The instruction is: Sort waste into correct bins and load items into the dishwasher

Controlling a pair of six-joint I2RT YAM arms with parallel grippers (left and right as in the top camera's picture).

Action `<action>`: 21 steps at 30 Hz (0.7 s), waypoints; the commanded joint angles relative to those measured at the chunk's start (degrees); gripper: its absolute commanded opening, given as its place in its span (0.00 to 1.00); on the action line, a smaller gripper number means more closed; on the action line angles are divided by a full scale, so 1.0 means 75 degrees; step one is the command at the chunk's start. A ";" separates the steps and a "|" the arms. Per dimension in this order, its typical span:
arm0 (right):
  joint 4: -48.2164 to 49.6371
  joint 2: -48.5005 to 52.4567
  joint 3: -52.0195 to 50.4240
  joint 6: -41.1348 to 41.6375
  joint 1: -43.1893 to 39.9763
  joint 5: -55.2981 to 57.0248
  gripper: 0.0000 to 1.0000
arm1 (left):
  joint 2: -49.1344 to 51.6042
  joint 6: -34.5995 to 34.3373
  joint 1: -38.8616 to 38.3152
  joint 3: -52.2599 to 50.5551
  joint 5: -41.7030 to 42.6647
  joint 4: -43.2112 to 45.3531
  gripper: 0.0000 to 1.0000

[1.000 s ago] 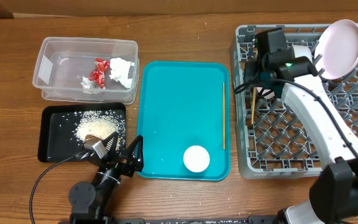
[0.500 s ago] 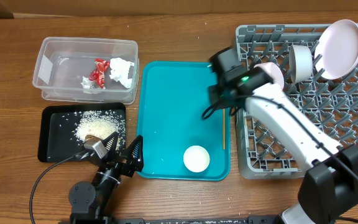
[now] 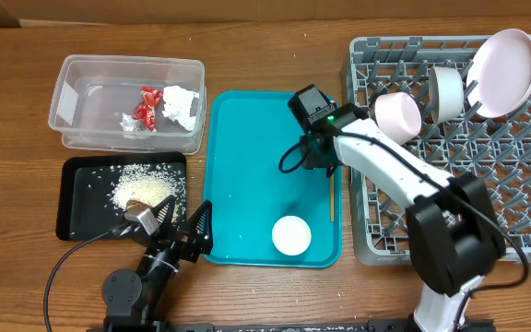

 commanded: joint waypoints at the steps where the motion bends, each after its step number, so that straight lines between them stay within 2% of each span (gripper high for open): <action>1: 0.0061 0.0356 -0.0020 0.0221 -0.0143 0.0157 0.49 | -0.0079 -0.0067 0.0032 -0.0026 0.0114 -0.0006 1.00; 4: 0.0163 0.0597 -0.0020 0.0213 -0.0254 0.0064 0.49 | -0.0079 -0.0067 0.0029 -0.0026 0.0117 -0.0006 1.00; 8: 0.0251 0.0833 -0.0020 0.0102 -0.0271 -0.0437 0.35 | -0.0079 -0.0067 0.0029 -0.0026 0.0117 -0.0006 1.00; 14: 0.0227 0.1061 -0.0038 0.0105 -0.0221 -0.1003 0.35 | -0.0079 -0.0067 0.0032 -0.0026 0.0117 -0.0006 1.00; 19: 0.0160 0.1043 -0.0050 0.0096 -0.0160 -0.1460 0.07 | -0.0079 -0.0067 0.0032 -0.0026 0.0114 -0.0006 1.00; 21: 0.0085 0.0959 0.0009 0.0099 -0.0163 -0.1448 0.04 | -0.0079 -0.0067 0.0029 -0.0026 0.0114 -0.0006 1.00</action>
